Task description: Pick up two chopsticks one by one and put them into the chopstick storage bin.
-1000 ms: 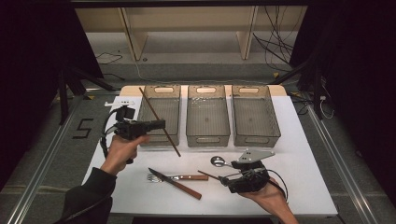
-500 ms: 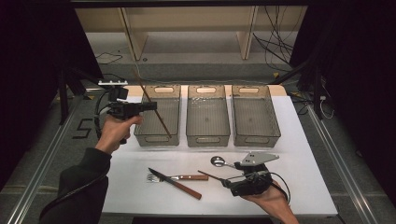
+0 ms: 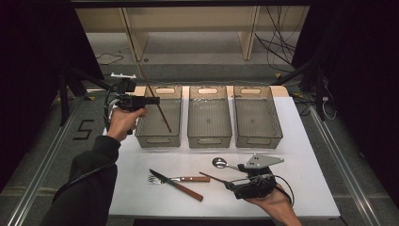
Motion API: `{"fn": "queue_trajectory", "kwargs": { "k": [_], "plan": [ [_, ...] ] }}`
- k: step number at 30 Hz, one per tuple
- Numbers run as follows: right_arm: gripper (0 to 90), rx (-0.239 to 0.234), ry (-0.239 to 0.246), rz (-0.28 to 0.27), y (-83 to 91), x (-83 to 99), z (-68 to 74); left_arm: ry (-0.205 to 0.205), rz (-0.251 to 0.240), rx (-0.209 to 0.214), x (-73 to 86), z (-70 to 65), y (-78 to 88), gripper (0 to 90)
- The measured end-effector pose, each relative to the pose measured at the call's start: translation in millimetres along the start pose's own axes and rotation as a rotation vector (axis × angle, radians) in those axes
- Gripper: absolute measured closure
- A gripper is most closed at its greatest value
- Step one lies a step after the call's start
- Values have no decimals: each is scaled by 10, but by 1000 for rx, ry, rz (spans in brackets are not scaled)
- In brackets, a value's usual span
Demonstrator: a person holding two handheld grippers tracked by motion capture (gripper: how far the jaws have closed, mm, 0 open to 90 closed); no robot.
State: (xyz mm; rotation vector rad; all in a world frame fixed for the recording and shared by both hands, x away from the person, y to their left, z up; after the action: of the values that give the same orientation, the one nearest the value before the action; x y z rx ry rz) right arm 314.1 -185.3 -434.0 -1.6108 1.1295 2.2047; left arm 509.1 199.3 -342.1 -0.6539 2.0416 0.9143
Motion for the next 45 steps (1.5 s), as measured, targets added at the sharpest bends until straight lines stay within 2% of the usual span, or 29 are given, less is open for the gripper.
{"fn": "queue_trajectory", "kwargs": {
  "k": [11,15,29,34,37,40,41,42,44,45],
  "plan": [
    [227,-1,-4,3,-2,2,4,15,48,-21,89,31,-200,836],
    [228,0,1,11,-6,7,2,-12,74,-40,146,22,-262,835],
    [229,-3,0,10,-6,9,1,44,125,-50,314,108,-444,831],
    [229,-5,1,12,-8,11,2,35,139,-63,350,110,-496,804],
    [230,-6,-4,11,-4,11,-3,46,149,-88,361,124,-522,739],
    [230,-7,-5,12,-6,12,-3,56,160,-141,365,151,-536,580],
    [230,-7,-5,12,-6,12,-3,57,162,-155,366,158,-538,580],
    [230,-7,-4,13,-8,14,-2,57,162,-173,364,166,-535,534],
    [230,-10,-5,12,-13,17,-6,49,155,-183,357,161,-526,412],
    [230,-10,-4,13,-15,18,-8,49,151,-181,350,156,-512,383]
  ]
}}
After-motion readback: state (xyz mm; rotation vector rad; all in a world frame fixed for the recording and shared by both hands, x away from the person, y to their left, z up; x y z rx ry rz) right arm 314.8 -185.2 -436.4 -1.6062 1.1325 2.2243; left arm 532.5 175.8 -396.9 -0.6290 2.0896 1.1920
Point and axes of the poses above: each handheld gripper's, and its own axes: y roughly backward along the jaws, x roughly out of its underside, z roughly to its left, the point moved 1 cm from there along -y, roughly forward along the jaws, and after that the axes turned 12 degrees about -z, right-handed, at the moved point
